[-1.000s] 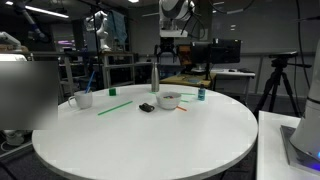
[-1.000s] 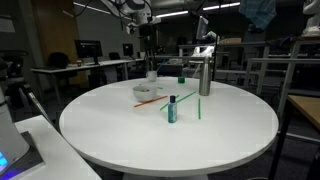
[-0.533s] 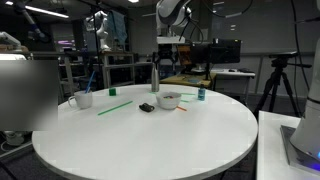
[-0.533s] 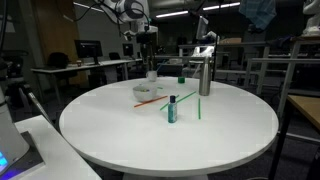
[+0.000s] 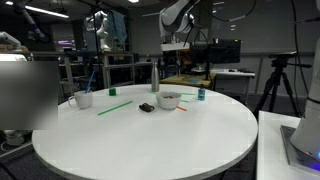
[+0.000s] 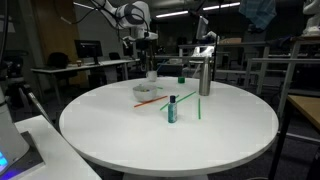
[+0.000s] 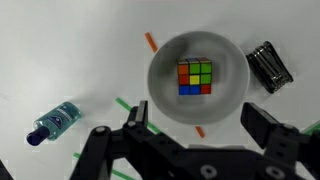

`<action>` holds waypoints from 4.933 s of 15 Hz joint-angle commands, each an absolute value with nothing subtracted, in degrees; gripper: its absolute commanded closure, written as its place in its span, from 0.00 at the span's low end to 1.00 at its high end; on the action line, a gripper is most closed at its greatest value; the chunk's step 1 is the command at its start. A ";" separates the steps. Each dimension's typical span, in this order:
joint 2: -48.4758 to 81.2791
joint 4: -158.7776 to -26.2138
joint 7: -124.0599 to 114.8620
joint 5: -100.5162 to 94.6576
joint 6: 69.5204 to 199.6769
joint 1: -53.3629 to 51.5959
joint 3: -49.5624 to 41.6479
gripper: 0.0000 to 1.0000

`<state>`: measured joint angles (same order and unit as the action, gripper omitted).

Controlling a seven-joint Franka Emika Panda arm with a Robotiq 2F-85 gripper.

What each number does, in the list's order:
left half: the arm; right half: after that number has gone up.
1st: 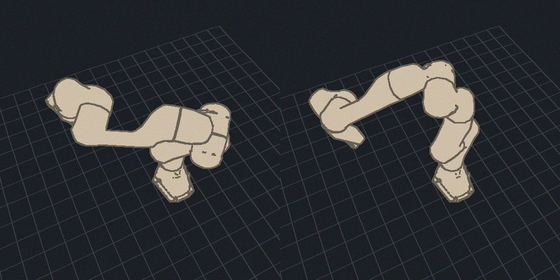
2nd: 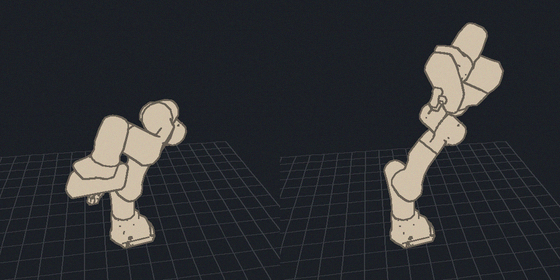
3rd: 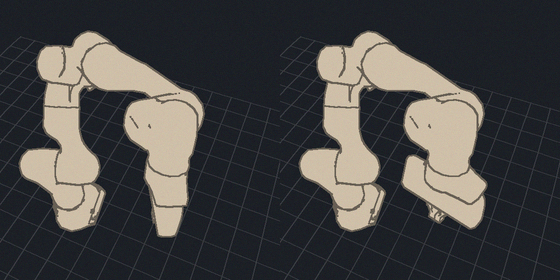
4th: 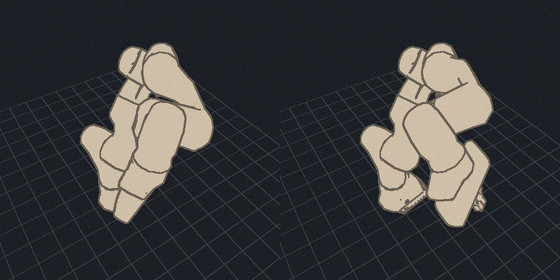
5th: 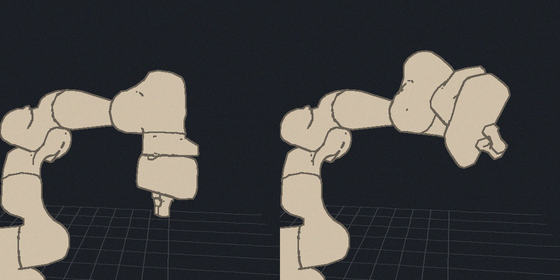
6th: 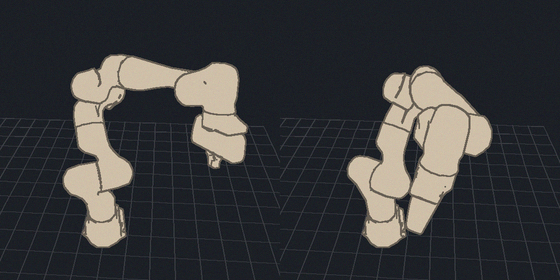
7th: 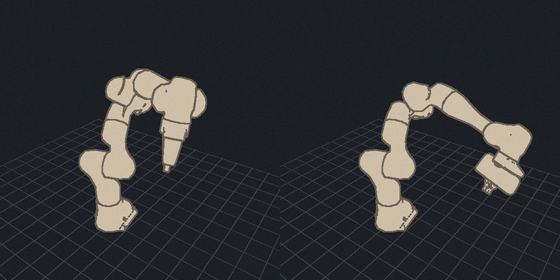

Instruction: Take the Rubik's cube out of the bowl and put it on the table

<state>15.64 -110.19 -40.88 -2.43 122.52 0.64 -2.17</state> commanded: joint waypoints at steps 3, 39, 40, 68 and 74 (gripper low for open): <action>15.81 -112.28 -40.37 -1.41 123.54 -0.34 -2.85 0.00; 31.89 -100.07 -25.39 2.62 123.29 -1.06 -4.27 0.00; 32.32 -99.50 -26.74 2.54 123.35 -1.28 -4.57 0.00; 32.24 -103.35 -38.51 2.03 124.60 -2.98 -6.49 0.00; 33.90 -102.52 -37.89 2.34 124.22 -3.18 -5.86 0.00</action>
